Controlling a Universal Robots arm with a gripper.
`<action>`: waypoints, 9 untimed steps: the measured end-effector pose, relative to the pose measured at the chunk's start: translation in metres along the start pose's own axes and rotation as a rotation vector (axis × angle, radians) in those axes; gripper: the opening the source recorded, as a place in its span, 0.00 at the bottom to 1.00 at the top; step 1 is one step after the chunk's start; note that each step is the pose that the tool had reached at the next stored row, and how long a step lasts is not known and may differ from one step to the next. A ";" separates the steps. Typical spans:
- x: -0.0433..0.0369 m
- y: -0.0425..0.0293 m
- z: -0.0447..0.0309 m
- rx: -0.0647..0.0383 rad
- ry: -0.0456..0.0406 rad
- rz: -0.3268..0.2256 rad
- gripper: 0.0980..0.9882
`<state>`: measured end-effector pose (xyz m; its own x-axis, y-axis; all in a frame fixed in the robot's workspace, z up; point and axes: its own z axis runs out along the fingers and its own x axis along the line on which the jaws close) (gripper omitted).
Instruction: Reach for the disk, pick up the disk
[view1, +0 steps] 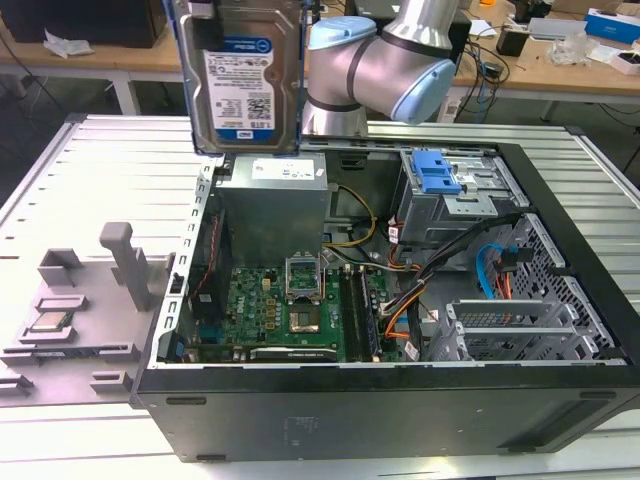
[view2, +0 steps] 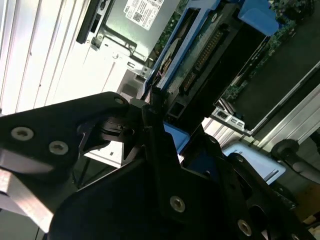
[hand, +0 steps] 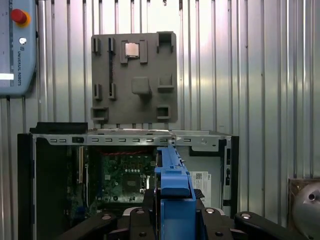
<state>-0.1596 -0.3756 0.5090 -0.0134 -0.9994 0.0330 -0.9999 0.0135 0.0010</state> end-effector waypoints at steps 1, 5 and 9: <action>0.0000 -0.0030 0.0000 0.000 0.0000 0.000 0.30; -0.0004 -0.0245 -0.0001 0.000 0.0001 0.000 0.30; -0.0006 -0.0405 -0.0001 0.000 0.0001 0.000 0.30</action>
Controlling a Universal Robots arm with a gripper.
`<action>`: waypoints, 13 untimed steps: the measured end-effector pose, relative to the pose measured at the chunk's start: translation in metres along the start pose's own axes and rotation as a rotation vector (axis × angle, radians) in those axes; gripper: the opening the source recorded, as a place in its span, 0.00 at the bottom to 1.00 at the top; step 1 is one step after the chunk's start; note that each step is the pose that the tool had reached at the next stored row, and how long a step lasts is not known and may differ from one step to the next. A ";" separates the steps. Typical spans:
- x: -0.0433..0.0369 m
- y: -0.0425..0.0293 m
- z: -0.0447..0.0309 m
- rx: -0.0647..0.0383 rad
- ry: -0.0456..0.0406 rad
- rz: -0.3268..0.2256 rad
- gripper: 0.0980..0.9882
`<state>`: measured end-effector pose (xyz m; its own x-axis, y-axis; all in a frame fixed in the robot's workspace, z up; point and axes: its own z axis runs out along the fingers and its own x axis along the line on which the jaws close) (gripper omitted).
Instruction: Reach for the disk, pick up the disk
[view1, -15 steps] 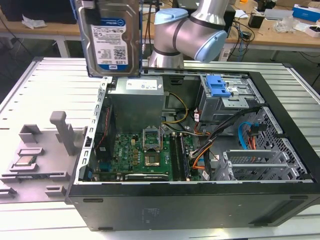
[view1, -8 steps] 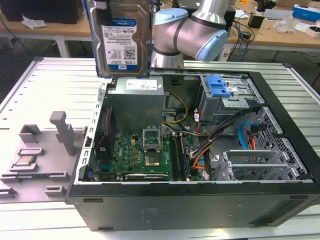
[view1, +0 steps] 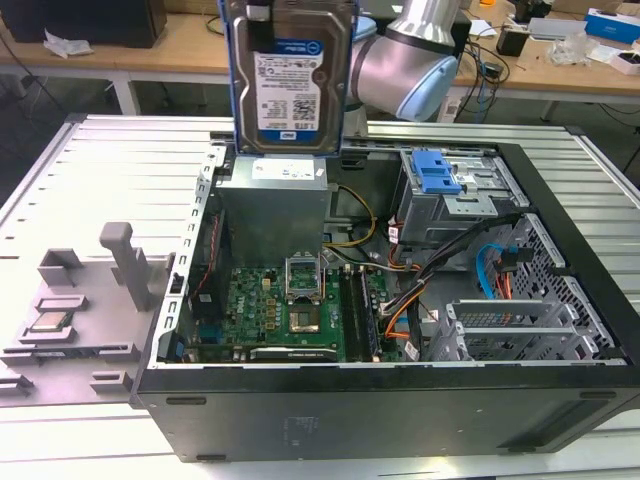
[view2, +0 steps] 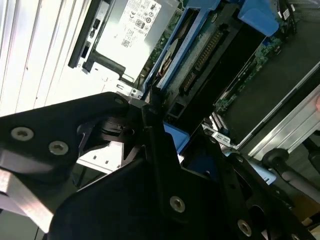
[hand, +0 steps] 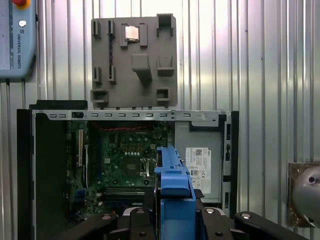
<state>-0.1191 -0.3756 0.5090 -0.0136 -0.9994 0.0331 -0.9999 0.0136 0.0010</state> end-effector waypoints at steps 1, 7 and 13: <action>-0.0001 -0.0050 0.0000 0.000 -0.0001 0.000 0.30; -0.0004 -0.0267 0.0000 0.000 0.0000 0.000 0.30; -0.0008 -0.0465 -0.0001 0.000 0.0001 0.000 0.30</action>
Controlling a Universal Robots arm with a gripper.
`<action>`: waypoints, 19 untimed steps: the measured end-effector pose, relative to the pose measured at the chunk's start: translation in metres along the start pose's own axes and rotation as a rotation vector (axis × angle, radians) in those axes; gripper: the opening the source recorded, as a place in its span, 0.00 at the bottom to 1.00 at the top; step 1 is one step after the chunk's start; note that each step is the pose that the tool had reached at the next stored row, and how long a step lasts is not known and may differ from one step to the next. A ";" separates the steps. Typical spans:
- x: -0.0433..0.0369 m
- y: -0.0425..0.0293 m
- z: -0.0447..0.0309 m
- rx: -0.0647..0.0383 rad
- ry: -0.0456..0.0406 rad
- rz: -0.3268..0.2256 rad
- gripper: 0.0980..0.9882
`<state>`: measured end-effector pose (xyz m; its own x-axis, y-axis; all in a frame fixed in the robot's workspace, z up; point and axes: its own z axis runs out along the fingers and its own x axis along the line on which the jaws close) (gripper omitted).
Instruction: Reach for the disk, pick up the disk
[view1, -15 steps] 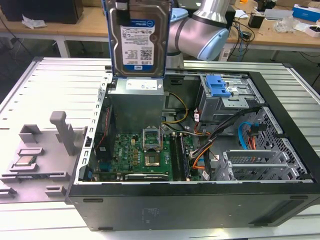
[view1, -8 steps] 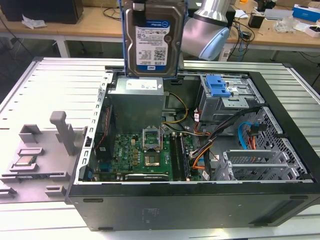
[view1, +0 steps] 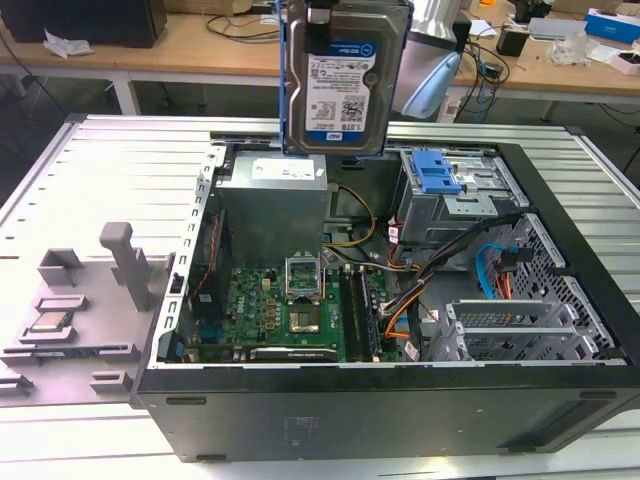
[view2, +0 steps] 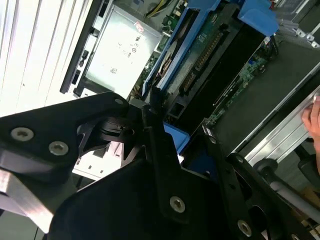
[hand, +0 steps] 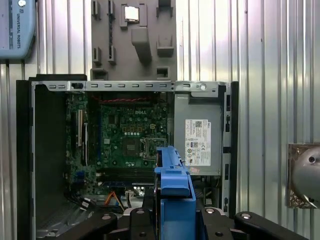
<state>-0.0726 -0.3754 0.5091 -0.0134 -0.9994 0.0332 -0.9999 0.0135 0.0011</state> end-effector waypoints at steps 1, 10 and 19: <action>0.0000 -0.0015 -0.0001 0.000 0.0000 0.000 0.30; 0.0022 -0.0020 0.0001 0.000 -0.0001 0.000 0.30; 0.0237 -0.0023 0.0010 0.000 -0.0001 0.000 0.30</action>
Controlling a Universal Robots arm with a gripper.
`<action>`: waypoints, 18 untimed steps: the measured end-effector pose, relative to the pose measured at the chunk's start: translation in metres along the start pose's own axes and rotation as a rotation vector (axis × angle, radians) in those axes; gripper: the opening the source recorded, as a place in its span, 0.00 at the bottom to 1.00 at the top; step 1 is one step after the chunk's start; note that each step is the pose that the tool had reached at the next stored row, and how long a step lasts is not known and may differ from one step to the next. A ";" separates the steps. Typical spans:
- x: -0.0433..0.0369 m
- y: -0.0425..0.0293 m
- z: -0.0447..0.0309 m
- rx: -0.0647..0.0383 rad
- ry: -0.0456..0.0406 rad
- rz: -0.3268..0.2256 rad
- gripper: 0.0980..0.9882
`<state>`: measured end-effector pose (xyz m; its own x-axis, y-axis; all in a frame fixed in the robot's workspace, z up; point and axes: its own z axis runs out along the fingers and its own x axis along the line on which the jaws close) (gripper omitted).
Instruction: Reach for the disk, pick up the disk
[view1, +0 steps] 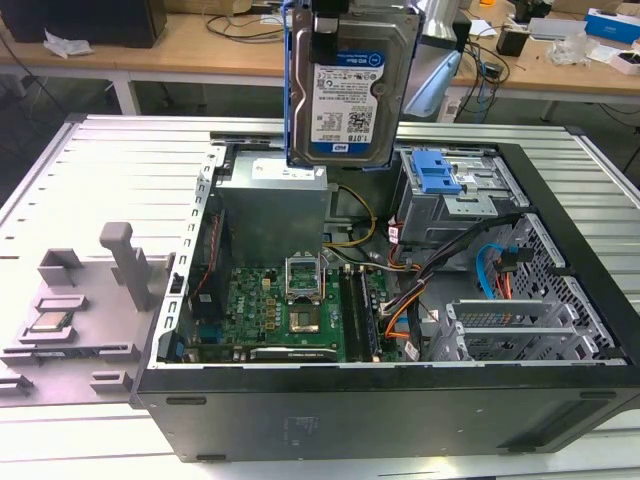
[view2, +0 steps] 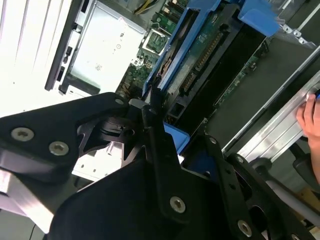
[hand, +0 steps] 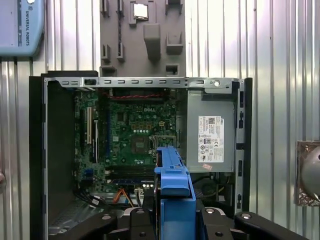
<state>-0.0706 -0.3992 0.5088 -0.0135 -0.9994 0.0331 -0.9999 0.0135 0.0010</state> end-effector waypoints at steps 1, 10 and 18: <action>0.0033 0.0000 0.0001 0.000 -0.0001 0.000 0.30; 0.0183 -0.0002 0.0008 0.000 0.0000 0.000 0.30; 0.0315 -0.0004 0.0015 0.000 0.0000 0.000 0.30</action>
<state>-0.0706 -0.4307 0.5084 -0.0135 -0.9994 0.0331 -0.9999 0.0135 0.0010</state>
